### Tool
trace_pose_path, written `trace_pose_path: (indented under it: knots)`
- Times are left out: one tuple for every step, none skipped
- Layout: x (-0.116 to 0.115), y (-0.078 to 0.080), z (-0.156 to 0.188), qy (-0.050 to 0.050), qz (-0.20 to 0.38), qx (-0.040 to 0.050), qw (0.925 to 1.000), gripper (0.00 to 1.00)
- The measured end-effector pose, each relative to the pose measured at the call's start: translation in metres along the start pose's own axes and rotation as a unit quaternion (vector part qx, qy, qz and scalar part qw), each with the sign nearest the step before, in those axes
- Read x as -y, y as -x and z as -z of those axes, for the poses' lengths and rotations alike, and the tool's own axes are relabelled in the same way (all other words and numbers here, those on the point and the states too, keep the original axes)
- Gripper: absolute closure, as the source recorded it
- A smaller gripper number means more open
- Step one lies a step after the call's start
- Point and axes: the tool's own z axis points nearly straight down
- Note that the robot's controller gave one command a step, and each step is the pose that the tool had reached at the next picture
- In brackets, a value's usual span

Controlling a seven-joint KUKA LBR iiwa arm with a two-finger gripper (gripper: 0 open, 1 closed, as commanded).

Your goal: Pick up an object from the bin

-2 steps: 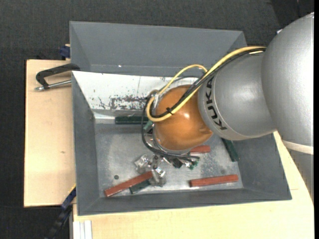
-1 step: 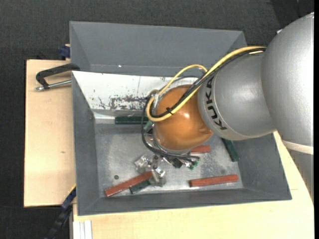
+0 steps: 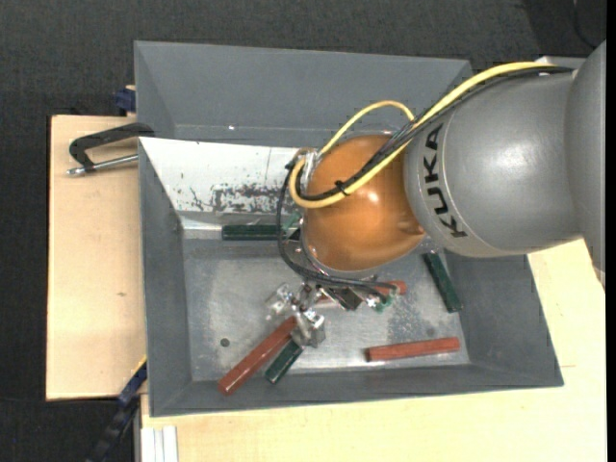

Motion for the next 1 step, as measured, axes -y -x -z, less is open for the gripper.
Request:
trace_pose_path:
  knots:
    - [0.0253,-0.011,0.1432,-0.002,-0.007,0.0023,1.0,1.0]
